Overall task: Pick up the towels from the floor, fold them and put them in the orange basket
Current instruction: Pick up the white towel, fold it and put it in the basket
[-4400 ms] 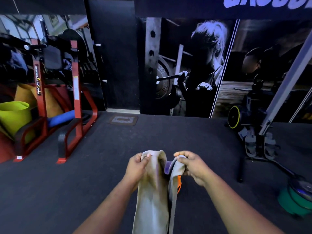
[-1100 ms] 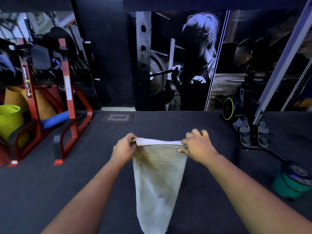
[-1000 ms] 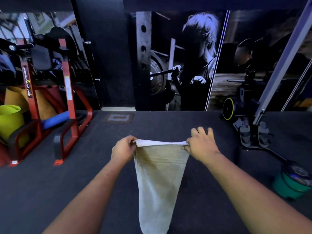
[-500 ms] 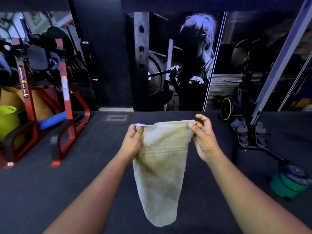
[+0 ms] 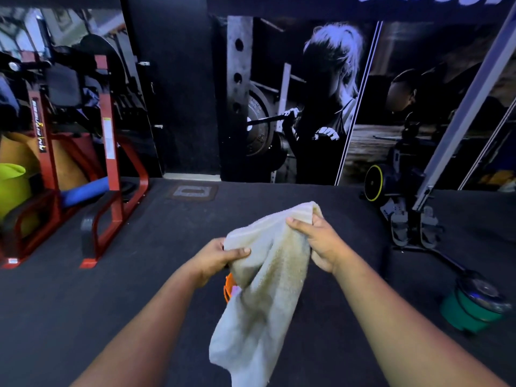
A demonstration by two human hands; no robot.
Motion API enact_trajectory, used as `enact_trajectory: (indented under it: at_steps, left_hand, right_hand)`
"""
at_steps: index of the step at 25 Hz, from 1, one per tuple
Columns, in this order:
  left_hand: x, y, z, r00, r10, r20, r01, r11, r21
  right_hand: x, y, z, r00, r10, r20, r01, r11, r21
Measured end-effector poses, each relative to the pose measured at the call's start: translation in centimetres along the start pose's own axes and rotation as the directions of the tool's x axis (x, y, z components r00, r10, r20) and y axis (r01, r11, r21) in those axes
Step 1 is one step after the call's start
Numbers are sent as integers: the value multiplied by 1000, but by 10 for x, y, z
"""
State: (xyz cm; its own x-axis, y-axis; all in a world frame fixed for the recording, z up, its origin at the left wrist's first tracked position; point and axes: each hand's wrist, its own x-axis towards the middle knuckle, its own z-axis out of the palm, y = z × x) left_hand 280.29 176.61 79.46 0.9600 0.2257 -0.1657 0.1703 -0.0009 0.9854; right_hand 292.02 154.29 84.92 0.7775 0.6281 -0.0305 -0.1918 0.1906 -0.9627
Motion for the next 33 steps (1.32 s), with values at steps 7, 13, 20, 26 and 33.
enact_trajectory:
  at_steps: [7, 13, 20, 26, 33]
  left_hand:
    - [15, 53, 5, 970, -59, -236, -75, 852, -519]
    - [-10, -56, -1, 969, -206, 134, 222, 967, -122]
    - [-9, -26, 3, 999, -9, -51, -15, 896, -444]
    - [-13, -12, -4, 990, 15, -141, -59, 948, -313]
    - [-5, 4, -3, 991, 65, -113, -100, 937, -334]
  right_hand:
    - [-47, 117, -4, 916, 319, 243, -211, 898, -386]
    - [-19, 84, 14, 985, 173, 3, -173, 985, -25]
    - [-26, 69, -2, 978, 205, -28, -206, 979, -11]
    - [-22, 45, 9, 991, 101, -85, -97, 994, 46]
    - [-29, 54, -23, 976, 219, 9, -201, 909, -366]
